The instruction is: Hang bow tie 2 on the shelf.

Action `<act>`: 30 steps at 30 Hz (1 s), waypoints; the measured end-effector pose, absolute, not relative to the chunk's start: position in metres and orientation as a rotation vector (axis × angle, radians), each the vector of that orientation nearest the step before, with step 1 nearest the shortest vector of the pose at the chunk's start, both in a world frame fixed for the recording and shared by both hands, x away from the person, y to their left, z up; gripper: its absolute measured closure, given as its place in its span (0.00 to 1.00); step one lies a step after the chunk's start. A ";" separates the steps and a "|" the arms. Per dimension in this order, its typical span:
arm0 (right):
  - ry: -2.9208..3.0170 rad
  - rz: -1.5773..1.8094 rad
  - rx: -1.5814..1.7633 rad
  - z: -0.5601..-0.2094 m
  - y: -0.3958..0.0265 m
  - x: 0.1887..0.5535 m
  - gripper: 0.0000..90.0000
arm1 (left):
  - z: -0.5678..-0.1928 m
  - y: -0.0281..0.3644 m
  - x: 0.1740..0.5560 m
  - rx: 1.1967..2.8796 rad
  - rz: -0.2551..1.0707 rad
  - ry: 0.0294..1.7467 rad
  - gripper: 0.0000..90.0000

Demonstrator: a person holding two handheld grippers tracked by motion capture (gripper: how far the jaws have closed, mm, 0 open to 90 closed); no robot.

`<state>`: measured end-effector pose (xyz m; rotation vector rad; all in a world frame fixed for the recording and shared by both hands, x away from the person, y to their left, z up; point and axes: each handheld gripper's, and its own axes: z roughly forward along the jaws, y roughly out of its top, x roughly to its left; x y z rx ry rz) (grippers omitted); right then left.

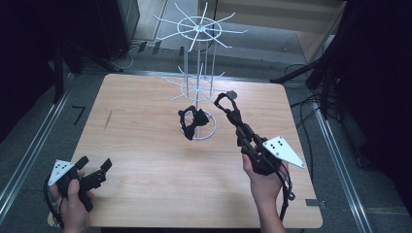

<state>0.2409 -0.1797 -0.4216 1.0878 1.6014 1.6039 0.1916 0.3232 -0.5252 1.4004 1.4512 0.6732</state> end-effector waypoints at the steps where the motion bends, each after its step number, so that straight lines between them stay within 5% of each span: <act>1: 1.610 1.609 1.086 -0.422 -0.178 0.241 0.83 | -0.525 0.323 0.192 1.401 0.673 1.452 0.09; 30: 1.702 1.548 1.128 -0.451 -0.159 0.262 0.84 | -0.525 0.323 0.192 1.395 0.673 1.451 0.09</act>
